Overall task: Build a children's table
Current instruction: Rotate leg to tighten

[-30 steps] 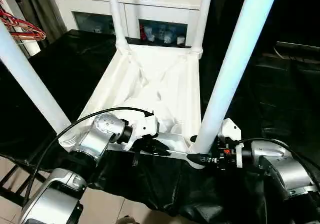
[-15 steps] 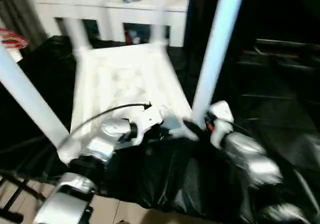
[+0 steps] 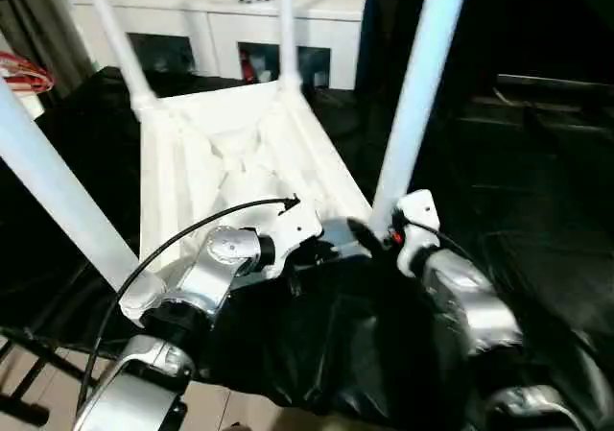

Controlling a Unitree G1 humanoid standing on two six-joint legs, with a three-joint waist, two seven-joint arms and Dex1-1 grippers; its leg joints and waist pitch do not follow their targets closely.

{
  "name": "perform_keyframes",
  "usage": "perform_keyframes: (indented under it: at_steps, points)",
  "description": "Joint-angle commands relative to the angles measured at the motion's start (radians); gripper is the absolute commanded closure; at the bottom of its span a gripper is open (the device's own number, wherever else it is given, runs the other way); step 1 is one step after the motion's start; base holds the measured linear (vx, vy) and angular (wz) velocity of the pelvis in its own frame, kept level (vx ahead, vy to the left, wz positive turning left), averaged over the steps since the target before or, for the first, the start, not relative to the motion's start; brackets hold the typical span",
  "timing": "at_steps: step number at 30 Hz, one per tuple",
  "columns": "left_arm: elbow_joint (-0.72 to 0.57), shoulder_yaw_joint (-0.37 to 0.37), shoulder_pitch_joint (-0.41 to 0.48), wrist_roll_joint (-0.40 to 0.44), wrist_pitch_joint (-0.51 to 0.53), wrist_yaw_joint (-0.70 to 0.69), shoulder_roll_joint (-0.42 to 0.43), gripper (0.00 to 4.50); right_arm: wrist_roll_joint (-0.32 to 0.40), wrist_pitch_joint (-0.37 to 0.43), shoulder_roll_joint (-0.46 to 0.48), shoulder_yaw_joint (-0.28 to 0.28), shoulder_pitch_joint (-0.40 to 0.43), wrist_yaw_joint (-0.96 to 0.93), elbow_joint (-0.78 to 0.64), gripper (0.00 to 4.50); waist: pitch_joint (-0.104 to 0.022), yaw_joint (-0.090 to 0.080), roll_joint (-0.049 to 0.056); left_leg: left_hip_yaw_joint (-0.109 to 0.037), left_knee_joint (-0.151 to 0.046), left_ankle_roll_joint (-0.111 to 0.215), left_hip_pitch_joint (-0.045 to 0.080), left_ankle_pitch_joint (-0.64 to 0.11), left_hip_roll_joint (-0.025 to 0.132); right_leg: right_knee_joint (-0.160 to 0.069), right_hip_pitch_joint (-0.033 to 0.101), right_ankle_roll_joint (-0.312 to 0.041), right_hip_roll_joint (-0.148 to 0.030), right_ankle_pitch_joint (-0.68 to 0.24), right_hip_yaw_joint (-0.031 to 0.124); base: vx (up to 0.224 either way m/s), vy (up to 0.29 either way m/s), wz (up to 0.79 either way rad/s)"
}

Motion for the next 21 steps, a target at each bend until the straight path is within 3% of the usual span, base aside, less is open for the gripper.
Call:
perform_keyframes:
  at_steps: [1, 3, 8, 12, 21]
  points:
    - [-0.026, -0.036, 0.002, -0.040, -0.036, -0.054, -0.025, 4.50, 0.023, 0.017, 0.006, 0.088, 0.021, 0.119, -0.037, 0.84, -0.052, 0.001, -0.011, 0.000, -0.058, 0.076, -0.007, -0.180, 0.019, -0.071, 0.053, -0.212, -0.048, -0.100, 0.040, 0.000, 0.000, 0.00]
    - [-0.021, -0.032, -0.007, -0.046, -0.045, -0.096, 0.003, 4.50, 0.058, 0.040, -0.052, 0.107, 0.054, 0.247, -0.103, 0.84, -0.050, 0.010, -0.010, 0.002, -0.057, 0.080, 0.000, -0.200, 0.021, -0.075, 0.053, -0.211, -0.046, -0.129, 0.040, 0.000, 0.000, 0.00]
    - [0.001, -0.027, -0.029, -0.046, -0.062, -0.155, 0.040, 4.50, 0.092, 0.068, -0.132, 0.143, 0.091, 0.403, -0.187, 0.84, -0.049, 0.024, -0.012, 0.001, -0.060, 0.075, -0.002, -0.215, 0.025, -0.076, 0.051, -0.205, -0.049, -0.164, 0.040, 0.000, 0.000, 0.00]
    - [0.036, -0.034, -0.059, -0.048, -0.082, -0.225, 0.074, 4.50, 0.112, 0.089, -0.194, 0.174, 0.110, 0.504, -0.242, 0.84, -0.051, 0.033, -0.013, 0.001, -0.058, 0.072, 0.000, -0.197, 0.025, -0.071, 0.051, -0.212, -0.048, -0.136, 0.040, 0.000, 0.000, 0.00]
    - [0.077, -0.042, -0.091, -0.050, -0.106, -0.271, 0.086, 4.50, 0.119, 0.129, -0.229, 0.196, 0.113, 0.571, -0.275, 0.84, -0.052, 0.041, -0.013, 0.000, -0.056, 0.065, -0.003, -0.188, 0.025, -0.069, 0.053, -0.216, -0.051, -0.128, 0.039, 0.000, 0.000, 0.00]
